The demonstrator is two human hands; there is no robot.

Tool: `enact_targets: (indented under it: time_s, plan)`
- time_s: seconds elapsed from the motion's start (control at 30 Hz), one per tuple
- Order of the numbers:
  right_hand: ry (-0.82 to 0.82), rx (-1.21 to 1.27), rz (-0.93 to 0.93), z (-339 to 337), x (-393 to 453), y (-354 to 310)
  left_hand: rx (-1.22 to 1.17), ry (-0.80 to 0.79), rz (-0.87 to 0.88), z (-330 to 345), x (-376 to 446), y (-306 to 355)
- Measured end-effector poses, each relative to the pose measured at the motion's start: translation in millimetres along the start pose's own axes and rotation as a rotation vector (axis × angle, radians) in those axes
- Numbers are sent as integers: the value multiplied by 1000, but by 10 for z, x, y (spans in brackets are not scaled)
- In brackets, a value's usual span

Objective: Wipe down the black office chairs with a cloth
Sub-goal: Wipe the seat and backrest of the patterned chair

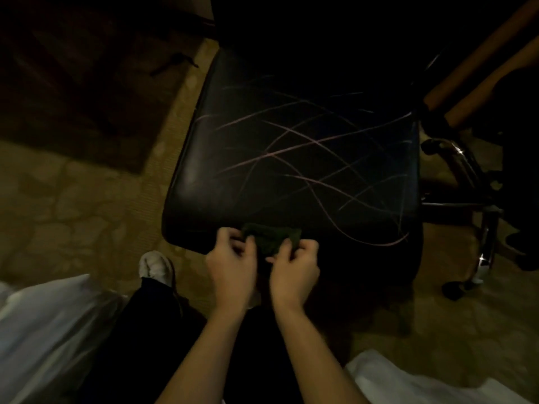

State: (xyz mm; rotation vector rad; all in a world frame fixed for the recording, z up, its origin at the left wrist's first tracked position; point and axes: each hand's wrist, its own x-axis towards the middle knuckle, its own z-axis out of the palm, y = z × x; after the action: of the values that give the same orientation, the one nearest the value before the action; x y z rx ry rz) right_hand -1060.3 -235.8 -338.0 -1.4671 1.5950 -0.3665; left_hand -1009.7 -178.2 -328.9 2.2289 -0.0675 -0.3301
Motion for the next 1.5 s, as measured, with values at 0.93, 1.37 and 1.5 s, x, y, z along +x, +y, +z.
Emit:
enact_targets:
  time_s: [0.93, 1.37, 1.5]
  plan:
    - [-259, -182, -256, 858, -563, -242, -153, 93, -78, -799, 599, -729]
    - [-170, -338, -201, -137, -536, 141, -214, 12, -140, -383, -510, -699]
    - [-85, -300, -190, -341, -546, 386, -248, -73, -134, -246, -770, -616]
